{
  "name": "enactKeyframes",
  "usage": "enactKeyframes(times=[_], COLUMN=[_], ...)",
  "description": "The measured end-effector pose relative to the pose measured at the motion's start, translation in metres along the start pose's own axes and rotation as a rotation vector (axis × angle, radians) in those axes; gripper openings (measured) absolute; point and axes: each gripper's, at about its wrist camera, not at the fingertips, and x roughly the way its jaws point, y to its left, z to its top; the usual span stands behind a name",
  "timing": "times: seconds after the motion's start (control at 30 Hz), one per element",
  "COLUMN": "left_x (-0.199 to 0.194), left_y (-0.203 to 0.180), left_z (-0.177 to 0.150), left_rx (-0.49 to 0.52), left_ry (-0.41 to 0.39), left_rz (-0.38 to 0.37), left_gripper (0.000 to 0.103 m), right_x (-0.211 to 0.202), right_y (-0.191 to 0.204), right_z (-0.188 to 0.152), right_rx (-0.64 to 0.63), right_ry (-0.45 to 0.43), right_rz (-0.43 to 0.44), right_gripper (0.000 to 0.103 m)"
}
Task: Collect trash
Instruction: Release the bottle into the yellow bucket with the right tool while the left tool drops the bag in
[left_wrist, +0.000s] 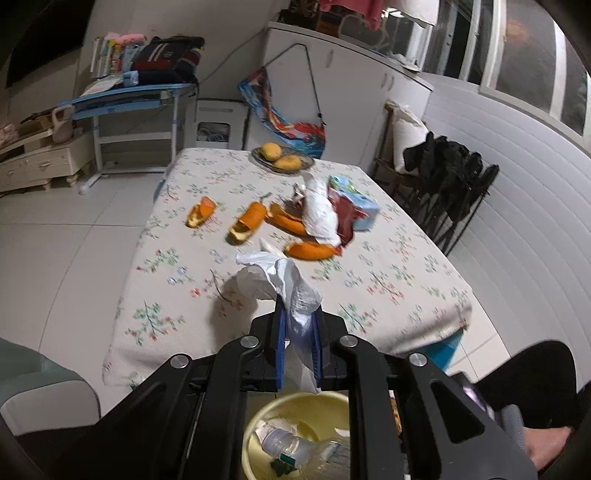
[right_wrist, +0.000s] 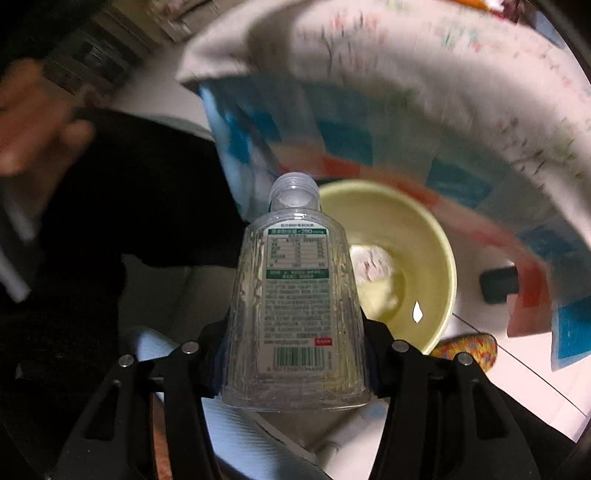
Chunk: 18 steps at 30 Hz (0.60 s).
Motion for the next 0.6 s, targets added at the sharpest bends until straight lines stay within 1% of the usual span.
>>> enactKeyframes(times=[0.1, 0.17, 0.23, 0.27, 0.4, 0.6], left_x=[-0.004, -0.006, -0.006, -0.007, -0.006, -0.006], left_y=[-0.004, -0.006, -0.009, -0.011, -0.018, -0.03], left_z=[-0.007, -0.013, -0.017, -0.019, -0.026, -0.036], left_rx=[0.009, 0.018, 0.03, 0.037, 0.064, 0.117], left_ry=[0.018, 0.034, 0.045, 0.051, 0.08, 0.125], left_rz=[-0.011, -0.022, -0.027, -0.032, -0.052, -0.077], left_gripper=[0.012, 0.012, 0.012, 0.012, 0.012, 0.012], right_x=[0.002, -0.002, -0.007, -0.01, -0.029, -0.061], right_y=[-0.003, -0.005, -0.01, -0.014, -0.022, -0.042], right_z=[0.002, 0.003, 0.002, 0.002, 0.004, 0.002], right_rx=[0.019, 0.033, 0.053, 0.071, 0.146, 0.274], right_ry=[0.015, -0.006, -0.035, -0.051, -0.134, -0.314], right_rz=[-0.006, 0.003, -0.003, -0.003, -0.009, -0.011], right_gripper=[0.056, 0.058, 0.062, 0.063, 0.065, 0.071])
